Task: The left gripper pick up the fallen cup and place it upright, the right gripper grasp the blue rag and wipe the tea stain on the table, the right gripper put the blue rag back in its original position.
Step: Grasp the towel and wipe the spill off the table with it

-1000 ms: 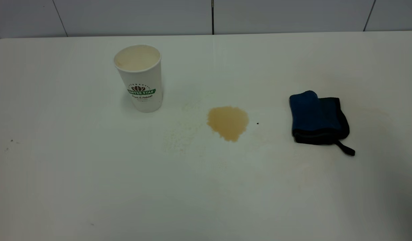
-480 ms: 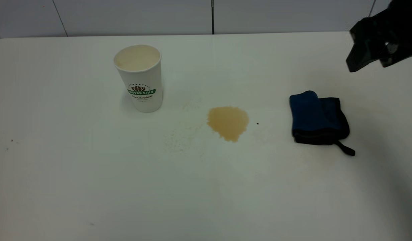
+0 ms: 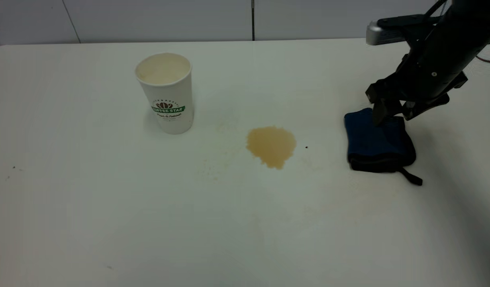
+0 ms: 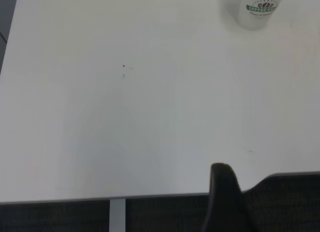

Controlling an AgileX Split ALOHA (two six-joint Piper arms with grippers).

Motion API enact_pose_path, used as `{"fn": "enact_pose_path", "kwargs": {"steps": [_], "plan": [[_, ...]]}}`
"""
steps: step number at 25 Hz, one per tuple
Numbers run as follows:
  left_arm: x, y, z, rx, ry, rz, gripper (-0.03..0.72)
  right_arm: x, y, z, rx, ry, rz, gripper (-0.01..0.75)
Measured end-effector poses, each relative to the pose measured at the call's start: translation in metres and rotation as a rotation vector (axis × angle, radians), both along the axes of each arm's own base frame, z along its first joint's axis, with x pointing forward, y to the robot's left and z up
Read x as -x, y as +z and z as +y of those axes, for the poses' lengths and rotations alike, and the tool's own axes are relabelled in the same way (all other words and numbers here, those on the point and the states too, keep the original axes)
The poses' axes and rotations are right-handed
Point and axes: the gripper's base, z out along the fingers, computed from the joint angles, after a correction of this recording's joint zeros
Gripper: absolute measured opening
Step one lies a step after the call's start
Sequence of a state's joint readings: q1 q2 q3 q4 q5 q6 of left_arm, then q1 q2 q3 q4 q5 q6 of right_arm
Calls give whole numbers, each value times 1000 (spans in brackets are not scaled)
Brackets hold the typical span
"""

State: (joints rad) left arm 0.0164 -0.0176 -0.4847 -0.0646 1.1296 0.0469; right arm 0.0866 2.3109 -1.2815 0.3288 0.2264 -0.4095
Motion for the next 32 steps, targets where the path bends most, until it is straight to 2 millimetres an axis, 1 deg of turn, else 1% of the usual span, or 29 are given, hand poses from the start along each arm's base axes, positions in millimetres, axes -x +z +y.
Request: {"fn": "enact_pose_path", "kwargs": {"steps": [7,8,9,11,13,14,15,17,19,21,26,28,30,32], "plan": [[0,0,0,0,0,0,485,-15,-30,5,7,23,25,588],[0,0,0,0,0,0,485,-16,-35,7,12,34,29,576],[0,0,0,0,0,0,485,-17,-39,10,22,56,32,546],[0,0,0,0,0,0,485,-21,-40,16,36,95,32,425],[0,0,0,0,0,0,485,-23,-39,25,44,135,37,210],[0,0,0,0,0,0,485,-25,-38,30,48,152,28,136],[0,0,0,0,0,0,485,-27,-38,35,50,166,20,94],[0,0,0,0,0,0,485,-33,-36,47,51,189,-16,84],[0,0,0,0,0,0,485,-39,-35,65,50,224,-47,84],[0,0,0,0,0,0,485,-47,-34,84,44,259,-78,84],[0,0,0,0,0,0,485,-63,-38,140,24,366,-116,84],[0,0,0,0,0,0,485,-64,-38,163,15,412,-116,84],[0,0,0,0,0,0,485,-58,-38,185,7,462,-85,84],[0,0,0,-1,-1,0,485,-48,-36,204,-16,495,-29,84]]}}
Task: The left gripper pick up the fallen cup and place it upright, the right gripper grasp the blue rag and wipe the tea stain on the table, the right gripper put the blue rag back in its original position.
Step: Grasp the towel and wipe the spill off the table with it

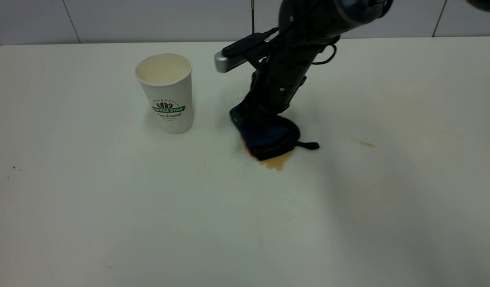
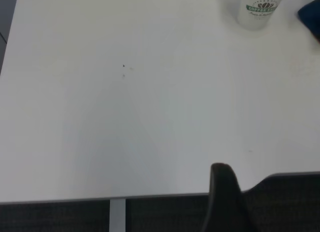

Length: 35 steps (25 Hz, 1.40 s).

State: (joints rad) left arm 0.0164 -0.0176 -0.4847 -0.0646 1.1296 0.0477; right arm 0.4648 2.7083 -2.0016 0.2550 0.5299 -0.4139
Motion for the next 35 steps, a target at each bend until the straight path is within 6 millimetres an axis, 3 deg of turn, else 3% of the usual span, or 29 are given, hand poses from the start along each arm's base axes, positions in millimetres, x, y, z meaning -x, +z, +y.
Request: {"fn": "enact_pose_path", "kwargs": {"steps": [4,7,10,16,19,22,25,30,35], "plan": [[0,0,0,0,0,0,485,32,0,24,20,74,240,84],[0,0,0,0,0,0,485,47,-3,19,76,115,403,84],[0,0,0,0,0,0,485,38,-6,-8,119,71,440,84],[0,0,0,0,0,0,485,-12,-1,-101,307,-194,256,84],[0,0,0,0,0,0,485,-27,1,-118,320,-264,138,84],[0,0,0,0,0,0,485,-31,1,-104,272,-239,60,84],[0,0,0,0,0,0,485,-28,2,-68,166,-176,-6,84],[0,0,0,1,0,0,485,-6,0,-4,27,-90,-21,84],[0,0,0,1,0,0,485,16,-1,32,4,-23,13,84]]}}
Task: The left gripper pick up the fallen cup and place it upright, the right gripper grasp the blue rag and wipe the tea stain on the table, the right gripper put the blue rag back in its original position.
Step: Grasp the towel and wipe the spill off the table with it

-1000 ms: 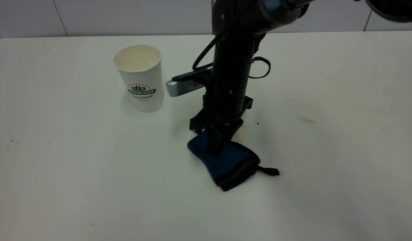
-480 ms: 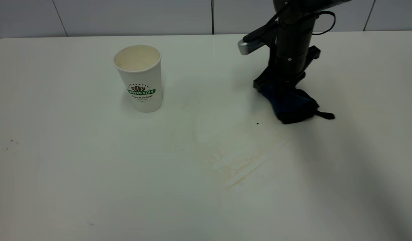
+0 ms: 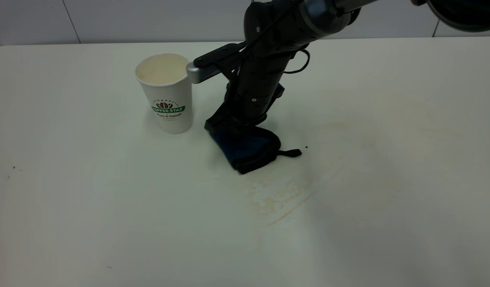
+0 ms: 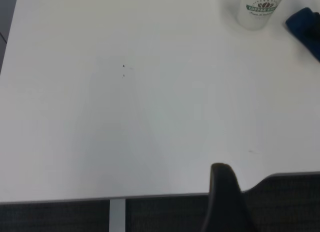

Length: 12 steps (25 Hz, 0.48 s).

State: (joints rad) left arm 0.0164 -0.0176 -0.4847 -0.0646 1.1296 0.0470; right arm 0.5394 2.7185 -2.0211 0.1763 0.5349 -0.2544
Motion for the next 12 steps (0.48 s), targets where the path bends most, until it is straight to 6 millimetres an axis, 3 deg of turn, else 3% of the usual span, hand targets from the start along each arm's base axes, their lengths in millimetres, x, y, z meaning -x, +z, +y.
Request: {"fn": "enact_pose_path", "kwargs": {"steps": [6,9,12], "plan": [[0,0,0,0,0,0,485,39,-3,29,49,107,193,84],[0,0,0,0,0,0,485,46,-5,20,93,126,301,82],[0,0,0,0,0,0,485,29,-4,-8,113,68,321,82]]}}
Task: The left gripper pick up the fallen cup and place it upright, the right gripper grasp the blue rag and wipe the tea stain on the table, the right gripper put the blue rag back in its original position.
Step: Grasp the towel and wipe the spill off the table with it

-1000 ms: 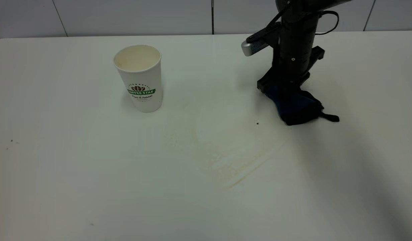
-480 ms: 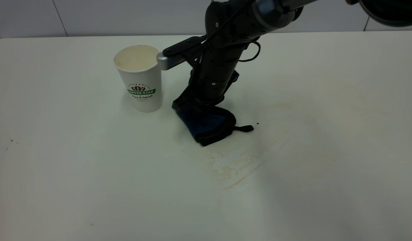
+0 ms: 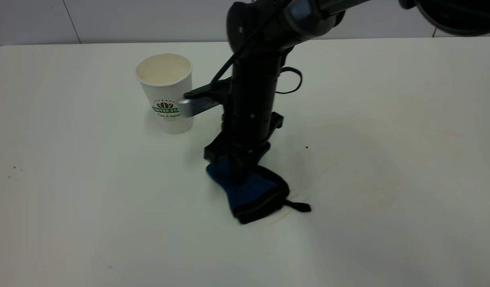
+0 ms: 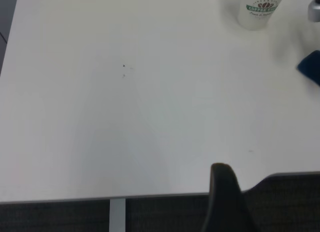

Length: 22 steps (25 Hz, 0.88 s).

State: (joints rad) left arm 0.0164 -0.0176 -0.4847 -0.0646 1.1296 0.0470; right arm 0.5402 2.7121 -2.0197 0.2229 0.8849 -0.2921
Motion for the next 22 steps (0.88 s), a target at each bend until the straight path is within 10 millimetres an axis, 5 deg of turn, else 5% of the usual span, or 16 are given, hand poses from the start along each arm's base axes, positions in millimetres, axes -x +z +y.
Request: {"fn": "enact_pose_path", "kwargs": {"steps": [7,15,19,22], "plan": [[0,0,0,0,0,0,485,-64,6,-111,124,-216,-182,82],[0,0,0,-1,-1,0,485,-86,6,-220,210,-430,-174,82],[0,0,0,-1,-1,0,485,-86,6,-243,221,-488,-159,110],[0,0,0,-1,-1,0,485,-87,7,-244,223,-500,-159,202]]}}
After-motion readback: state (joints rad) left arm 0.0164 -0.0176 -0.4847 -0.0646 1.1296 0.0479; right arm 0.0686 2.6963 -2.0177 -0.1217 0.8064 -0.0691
